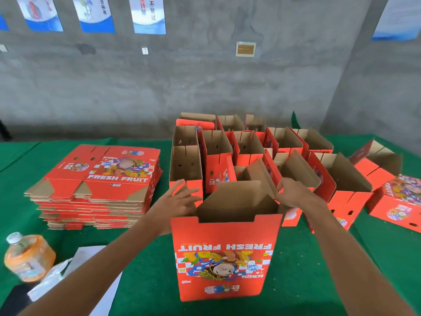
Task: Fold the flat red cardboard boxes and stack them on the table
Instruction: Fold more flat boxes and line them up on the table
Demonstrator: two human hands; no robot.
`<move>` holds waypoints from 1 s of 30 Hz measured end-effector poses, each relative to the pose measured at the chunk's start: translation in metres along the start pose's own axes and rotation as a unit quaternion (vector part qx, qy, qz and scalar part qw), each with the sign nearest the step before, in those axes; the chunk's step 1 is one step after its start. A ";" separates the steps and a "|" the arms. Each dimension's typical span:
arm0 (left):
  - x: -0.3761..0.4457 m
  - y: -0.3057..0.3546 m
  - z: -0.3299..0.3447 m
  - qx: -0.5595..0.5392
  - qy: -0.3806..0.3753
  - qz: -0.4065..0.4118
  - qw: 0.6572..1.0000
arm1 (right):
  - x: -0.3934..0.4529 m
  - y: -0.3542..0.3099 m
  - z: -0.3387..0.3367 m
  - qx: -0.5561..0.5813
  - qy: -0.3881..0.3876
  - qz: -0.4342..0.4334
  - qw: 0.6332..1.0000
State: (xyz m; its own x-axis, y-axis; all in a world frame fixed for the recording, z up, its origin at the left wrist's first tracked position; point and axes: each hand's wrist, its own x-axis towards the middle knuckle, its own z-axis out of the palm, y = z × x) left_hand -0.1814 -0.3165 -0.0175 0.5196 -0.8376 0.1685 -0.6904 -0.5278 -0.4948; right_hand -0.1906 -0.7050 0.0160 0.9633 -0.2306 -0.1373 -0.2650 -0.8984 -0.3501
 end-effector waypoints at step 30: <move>0.019 0.086 0.028 -0.353 0.160 -0.127 0.913 | -0.032 0.022 0.093 0.149 0.059 -0.127 0.979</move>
State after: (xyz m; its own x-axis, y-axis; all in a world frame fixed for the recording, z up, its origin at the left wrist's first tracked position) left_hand -0.2163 -0.3742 -0.0809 0.6125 -0.6143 0.4975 -0.7791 -0.5758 0.2481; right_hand -0.2314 -0.6822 -0.0735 0.9932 -0.0721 0.0910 -0.0007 -0.7876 -0.6162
